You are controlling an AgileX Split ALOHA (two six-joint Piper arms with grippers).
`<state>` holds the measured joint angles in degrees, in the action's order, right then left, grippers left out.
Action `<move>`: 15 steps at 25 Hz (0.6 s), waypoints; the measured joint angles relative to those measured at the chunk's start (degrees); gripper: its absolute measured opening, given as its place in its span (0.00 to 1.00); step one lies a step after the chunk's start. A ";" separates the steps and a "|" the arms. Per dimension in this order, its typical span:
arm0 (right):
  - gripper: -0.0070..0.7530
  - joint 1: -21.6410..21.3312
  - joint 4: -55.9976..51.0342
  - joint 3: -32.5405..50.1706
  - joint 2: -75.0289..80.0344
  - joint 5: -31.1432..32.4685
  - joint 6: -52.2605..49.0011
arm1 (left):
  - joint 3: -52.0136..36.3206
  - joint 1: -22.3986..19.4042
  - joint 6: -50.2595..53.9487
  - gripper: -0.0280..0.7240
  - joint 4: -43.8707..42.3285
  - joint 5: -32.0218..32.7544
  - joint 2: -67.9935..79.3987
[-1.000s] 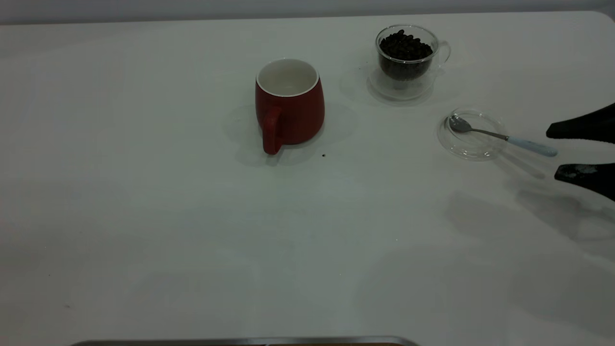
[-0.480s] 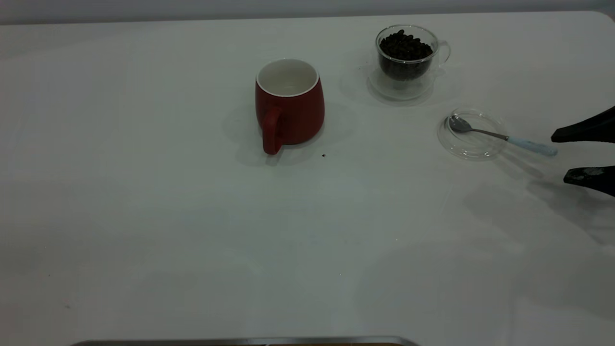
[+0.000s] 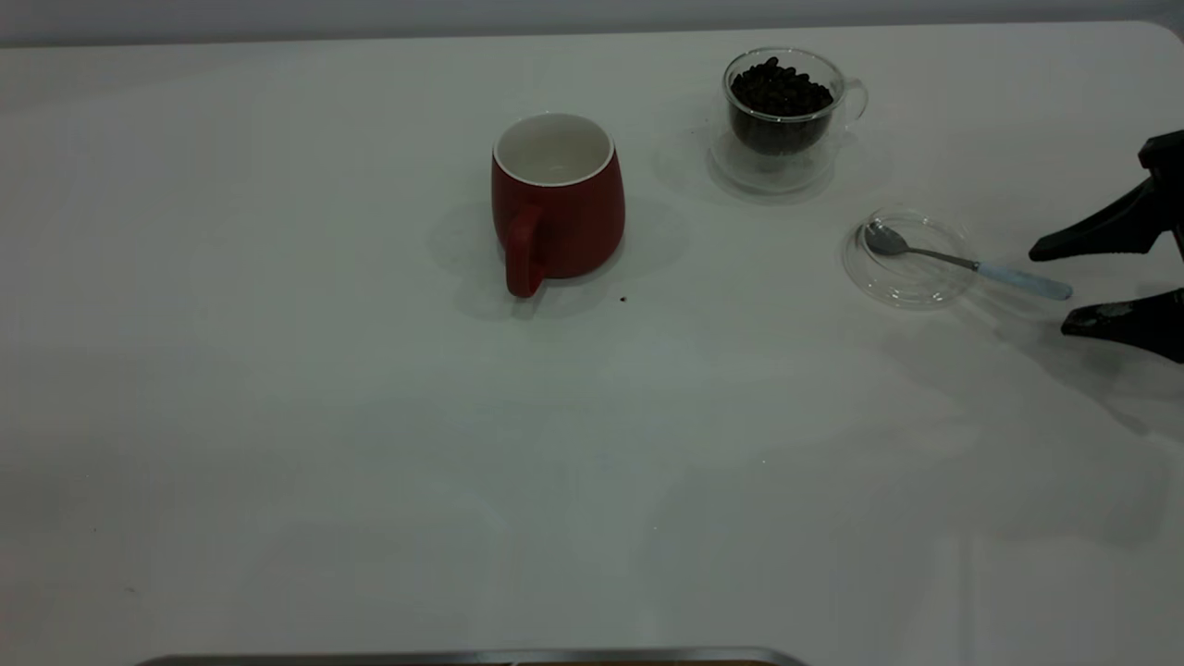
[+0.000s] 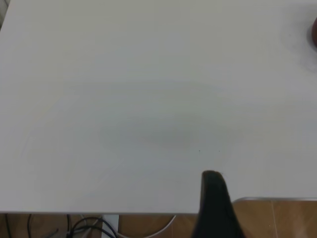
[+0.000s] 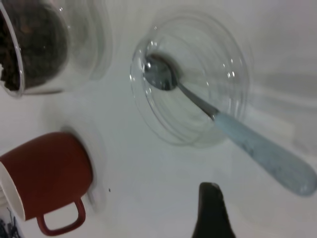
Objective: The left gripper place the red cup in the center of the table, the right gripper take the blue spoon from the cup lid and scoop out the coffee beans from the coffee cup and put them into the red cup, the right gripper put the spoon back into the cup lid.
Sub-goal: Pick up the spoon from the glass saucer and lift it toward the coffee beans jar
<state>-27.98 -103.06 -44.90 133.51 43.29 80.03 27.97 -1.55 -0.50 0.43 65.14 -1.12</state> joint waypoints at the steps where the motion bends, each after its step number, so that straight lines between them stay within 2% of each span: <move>1: 0.76 0.00 0.00 -0.14 0.07 -0.21 -0.13 | 0.00 0.00 0.00 0.80 0.00 0.00 0.00; 15: 0.76 0.00 0.00 -5.44 6.93 3.58 0.66 | 0.00 0.00 0.05 0.80 0.00 0.00 0.00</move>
<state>-27.98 -103.06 -50.34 140.44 46.87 80.69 27.97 -1.55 -0.45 0.43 65.14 -1.12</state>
